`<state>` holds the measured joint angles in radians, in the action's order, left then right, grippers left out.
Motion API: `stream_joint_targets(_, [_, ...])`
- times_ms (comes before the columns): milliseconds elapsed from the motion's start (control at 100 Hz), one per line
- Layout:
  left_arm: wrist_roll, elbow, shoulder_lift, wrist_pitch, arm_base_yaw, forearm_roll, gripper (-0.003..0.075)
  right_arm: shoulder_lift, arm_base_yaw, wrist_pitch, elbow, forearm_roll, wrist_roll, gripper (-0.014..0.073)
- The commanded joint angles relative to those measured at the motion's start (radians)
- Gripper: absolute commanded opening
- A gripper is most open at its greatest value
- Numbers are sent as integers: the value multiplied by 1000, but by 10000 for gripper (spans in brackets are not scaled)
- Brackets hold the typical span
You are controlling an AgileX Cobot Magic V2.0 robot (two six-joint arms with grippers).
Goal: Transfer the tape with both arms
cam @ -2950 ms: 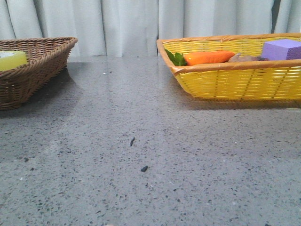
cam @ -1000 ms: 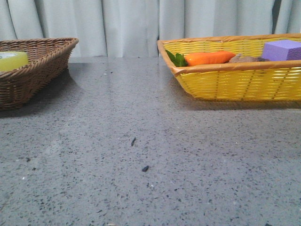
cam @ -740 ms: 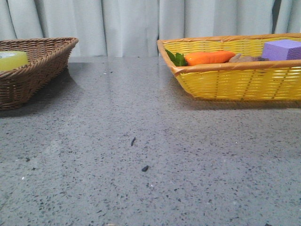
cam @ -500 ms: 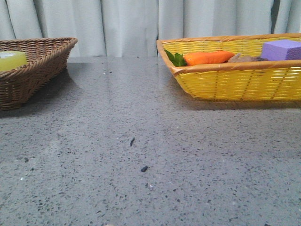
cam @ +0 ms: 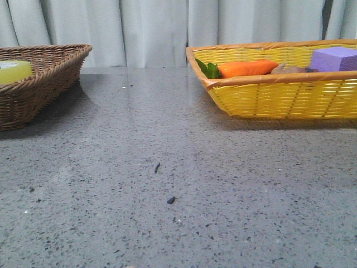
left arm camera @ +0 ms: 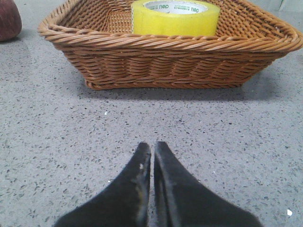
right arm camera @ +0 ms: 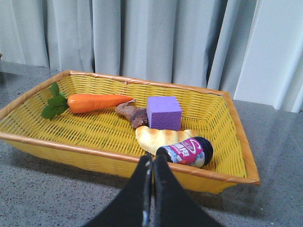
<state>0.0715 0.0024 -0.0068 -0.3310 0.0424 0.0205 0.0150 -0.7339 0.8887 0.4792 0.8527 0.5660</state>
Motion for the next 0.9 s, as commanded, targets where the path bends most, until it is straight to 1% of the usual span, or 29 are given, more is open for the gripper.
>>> stream_joint_targets(0, [12, 10, -30, 46, -3, 0, -20, 15, 5, -54, 19, 53, 3, -67])
stream_joint_targets(550, [12, 10, -30, 46, -3, 0, -20, 15, 5, -50, 19, 69, 3, -67])
stream_joint_targets(650, [12, 10, -30, 46, -3, 0, -20, 15, 27, -67, 2, 74, 3, -67])
stream_joint_targets(770, [12, 10, -30, 46, -3, 0, -20, 15, 106, -170, -54, 81, 3, -67])
stream_joint_targets(890, [12, 10, -30, 46, -3, 0, -20, 15, 228, -368, -131, 53, 3, -67])
